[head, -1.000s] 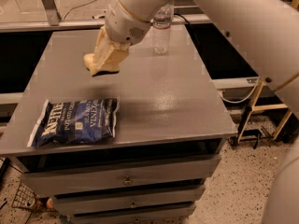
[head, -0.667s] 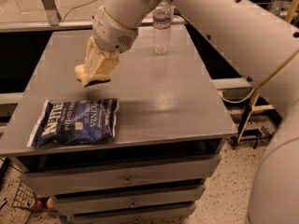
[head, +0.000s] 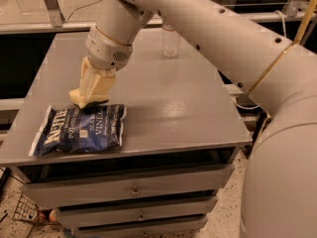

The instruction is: Move sponge near blue chip bag

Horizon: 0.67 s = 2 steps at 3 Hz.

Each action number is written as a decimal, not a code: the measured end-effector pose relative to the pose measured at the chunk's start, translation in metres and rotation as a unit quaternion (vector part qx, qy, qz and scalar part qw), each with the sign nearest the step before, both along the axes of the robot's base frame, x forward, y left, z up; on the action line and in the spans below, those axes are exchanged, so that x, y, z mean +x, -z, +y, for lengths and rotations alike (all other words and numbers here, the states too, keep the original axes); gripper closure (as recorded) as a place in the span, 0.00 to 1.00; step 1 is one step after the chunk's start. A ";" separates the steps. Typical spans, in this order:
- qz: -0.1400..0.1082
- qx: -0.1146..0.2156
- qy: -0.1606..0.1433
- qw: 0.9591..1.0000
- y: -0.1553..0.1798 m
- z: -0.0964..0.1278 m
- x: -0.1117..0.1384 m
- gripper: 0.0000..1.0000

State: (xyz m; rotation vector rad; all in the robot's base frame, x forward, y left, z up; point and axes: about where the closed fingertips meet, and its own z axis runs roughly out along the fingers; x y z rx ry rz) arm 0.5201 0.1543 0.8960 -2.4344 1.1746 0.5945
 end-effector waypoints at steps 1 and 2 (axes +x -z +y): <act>-0.002 0.002 0.001 1.000 0.000 0.002 0.001 0.76; -0.003 0.004 0.001 1.000 0.001 0.005 0.001 0.45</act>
Offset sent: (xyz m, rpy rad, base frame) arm 0.0007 0.0016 0.0000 0.0036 -0.0031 -0.0020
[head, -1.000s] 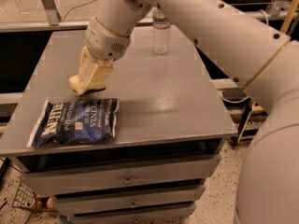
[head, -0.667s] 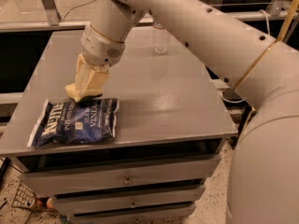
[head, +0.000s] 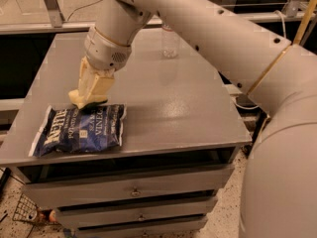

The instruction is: Move sponge near blue chip bag

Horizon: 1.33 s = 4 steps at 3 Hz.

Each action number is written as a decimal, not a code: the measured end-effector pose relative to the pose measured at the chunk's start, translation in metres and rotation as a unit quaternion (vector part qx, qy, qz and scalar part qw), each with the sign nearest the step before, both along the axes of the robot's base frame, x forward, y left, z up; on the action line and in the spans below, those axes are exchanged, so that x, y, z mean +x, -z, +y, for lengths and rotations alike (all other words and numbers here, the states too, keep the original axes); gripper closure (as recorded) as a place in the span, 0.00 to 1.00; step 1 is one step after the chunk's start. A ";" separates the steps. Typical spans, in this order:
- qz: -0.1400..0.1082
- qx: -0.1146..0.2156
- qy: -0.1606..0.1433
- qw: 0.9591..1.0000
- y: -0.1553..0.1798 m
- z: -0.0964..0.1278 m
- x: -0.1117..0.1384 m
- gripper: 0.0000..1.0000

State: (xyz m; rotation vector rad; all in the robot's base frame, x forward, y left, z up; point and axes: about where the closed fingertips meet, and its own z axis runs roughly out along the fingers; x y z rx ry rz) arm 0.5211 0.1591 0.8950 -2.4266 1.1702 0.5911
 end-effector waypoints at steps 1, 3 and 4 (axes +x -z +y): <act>0.000 0.001 0.000 1.000 0.001 0.002 0.000 0.22; -0.001 0.003 -0.001 1.000 0.002 0.005 0.000 0.00; 0.012 -0.044 0.046 0.998 0.020 -0.040 0.007 0.00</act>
Offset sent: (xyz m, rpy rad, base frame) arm 0.0001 0.0016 -0.0005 0.0019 -0.0007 0.0004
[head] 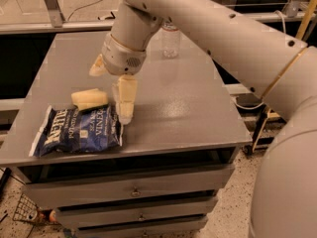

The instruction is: Move sponge near blue chip bag

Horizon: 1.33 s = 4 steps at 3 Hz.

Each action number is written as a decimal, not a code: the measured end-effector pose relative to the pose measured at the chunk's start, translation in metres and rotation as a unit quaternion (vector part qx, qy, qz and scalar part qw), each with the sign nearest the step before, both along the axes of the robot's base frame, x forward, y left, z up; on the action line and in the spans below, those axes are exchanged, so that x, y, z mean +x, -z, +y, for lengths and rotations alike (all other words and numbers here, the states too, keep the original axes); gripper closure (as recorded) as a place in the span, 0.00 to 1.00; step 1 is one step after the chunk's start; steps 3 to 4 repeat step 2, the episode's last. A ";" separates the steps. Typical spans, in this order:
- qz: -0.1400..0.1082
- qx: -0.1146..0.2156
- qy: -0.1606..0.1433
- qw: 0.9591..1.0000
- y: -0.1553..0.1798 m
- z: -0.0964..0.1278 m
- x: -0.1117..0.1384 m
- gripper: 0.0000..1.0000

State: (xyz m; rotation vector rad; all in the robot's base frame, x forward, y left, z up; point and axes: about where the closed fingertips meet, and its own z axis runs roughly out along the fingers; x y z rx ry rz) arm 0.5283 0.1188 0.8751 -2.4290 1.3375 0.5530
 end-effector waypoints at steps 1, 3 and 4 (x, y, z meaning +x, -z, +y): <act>0.013 -0.029 0.066 0.997 0.017 -0.073 0.012 0.00; -0.006 -0.033 0.139 0.990 0.016 -0.144 0.025 0.00; -0.006 -0.033 0.139 0.990 0.016 -0.144 0.025 0.00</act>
Offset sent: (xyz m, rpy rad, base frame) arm 0.0416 -0.2441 -0.0081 -0.0704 -0.0723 -0.4764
